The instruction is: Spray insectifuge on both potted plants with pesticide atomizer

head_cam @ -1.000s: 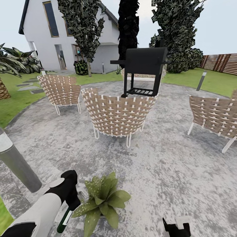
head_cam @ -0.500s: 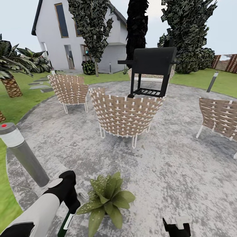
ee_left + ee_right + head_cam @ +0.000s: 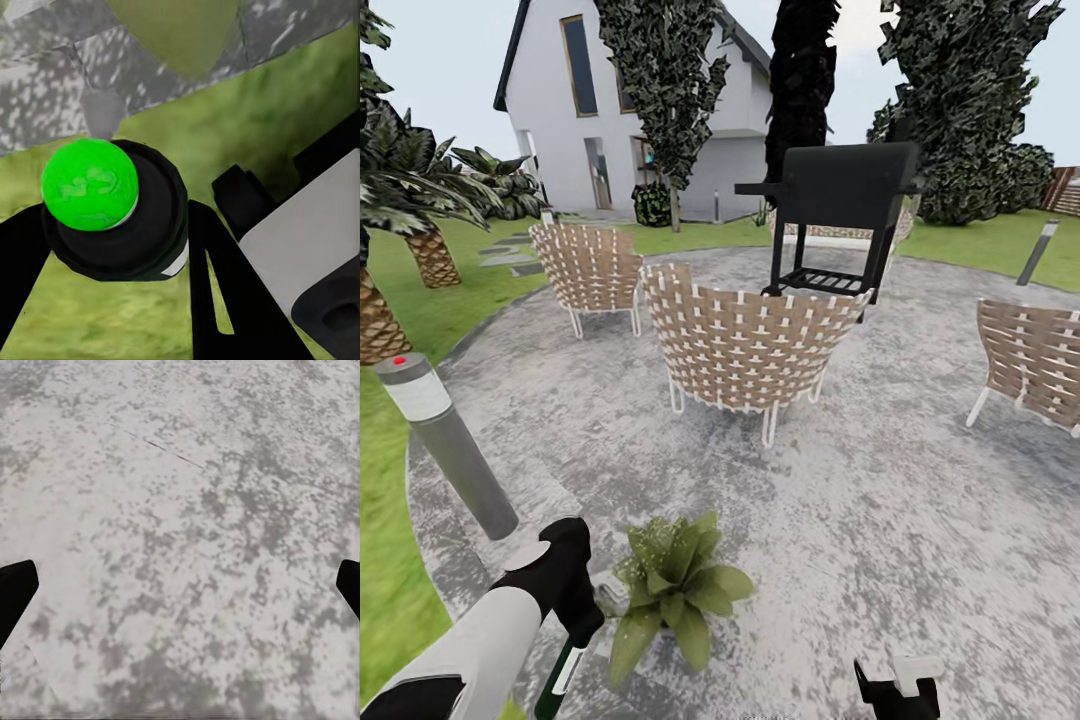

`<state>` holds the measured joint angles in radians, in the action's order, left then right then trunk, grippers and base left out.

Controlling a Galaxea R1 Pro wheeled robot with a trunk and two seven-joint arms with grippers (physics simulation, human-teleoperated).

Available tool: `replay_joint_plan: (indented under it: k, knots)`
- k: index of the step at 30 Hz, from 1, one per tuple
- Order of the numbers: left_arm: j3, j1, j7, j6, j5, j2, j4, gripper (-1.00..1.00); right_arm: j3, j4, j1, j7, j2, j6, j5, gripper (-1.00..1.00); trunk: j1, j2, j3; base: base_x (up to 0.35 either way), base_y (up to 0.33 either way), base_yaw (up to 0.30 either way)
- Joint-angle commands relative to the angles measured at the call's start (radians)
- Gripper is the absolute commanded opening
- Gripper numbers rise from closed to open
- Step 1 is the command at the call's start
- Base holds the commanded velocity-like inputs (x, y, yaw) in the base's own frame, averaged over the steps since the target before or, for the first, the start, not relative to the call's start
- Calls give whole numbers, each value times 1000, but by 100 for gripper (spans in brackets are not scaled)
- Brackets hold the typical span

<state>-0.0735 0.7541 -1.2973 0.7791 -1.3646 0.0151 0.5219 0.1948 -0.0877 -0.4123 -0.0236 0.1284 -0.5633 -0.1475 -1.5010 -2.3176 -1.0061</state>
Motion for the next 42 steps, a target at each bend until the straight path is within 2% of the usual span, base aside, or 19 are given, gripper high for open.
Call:
replay_joint_plan:
  k: [1,7,17,19,21,22,24,28,37,39,42]
  knots:
    - [-6,1,-8,9,-10,-1,1,-100,8,0,0,-2,0,-3,-11,100,1,0,-1,-229,-199,277]
    - [-6,1,-5,14,-17,2,6,-100,8,0,0,-2,0,-3,-11,100,1,0,-1,9,-91,274]
    - [-6,39,-3,18,-18,2,14,-100,8,0,0,-2,0,-3,-10,100,1,0,-1,4,-1,15]
    - [-6,33,-2,18,-18,50,13,-100,8,0,0,-2,1,-3,-11,100,1,0,-1,0,0,0]
    - [-7,32,-4,17,-10,119,7,-100,8,0,0,-2,2,-3,-9,100,1,0,-1,0,0,0]
    - [-8,31,-4,17,-9,133,3,-100,8,0,0,-2,2,-3,-9,100,1,0,-1,0,0,0]
    - [-7,29,-4,16,-7,144,-1,-100,8,0,0,-2,2,-3,-9,100,1,0,-1,0,0,0]
    - [-7,26,-4,16,-7,146,-4,-100,8,0,0,-2,2,-3,-9,100,1,0,-1,0,0,0]
    - [-8,16,-2,17,0,114,-4,-100,8,0,0,-2,2,-3,-9,100,1,0,-1,0,0,0]
    - [-9,16,-2,17,17,113,4,-100,8,-1,0,-2,2,-3,-10,100,1,0,-1,0,-66,0]
    - [-9,17,-2,17,23,114,7,-100,9,-1,0,-5,0,-3,-10,100,1,0,-1,0,-215,0]
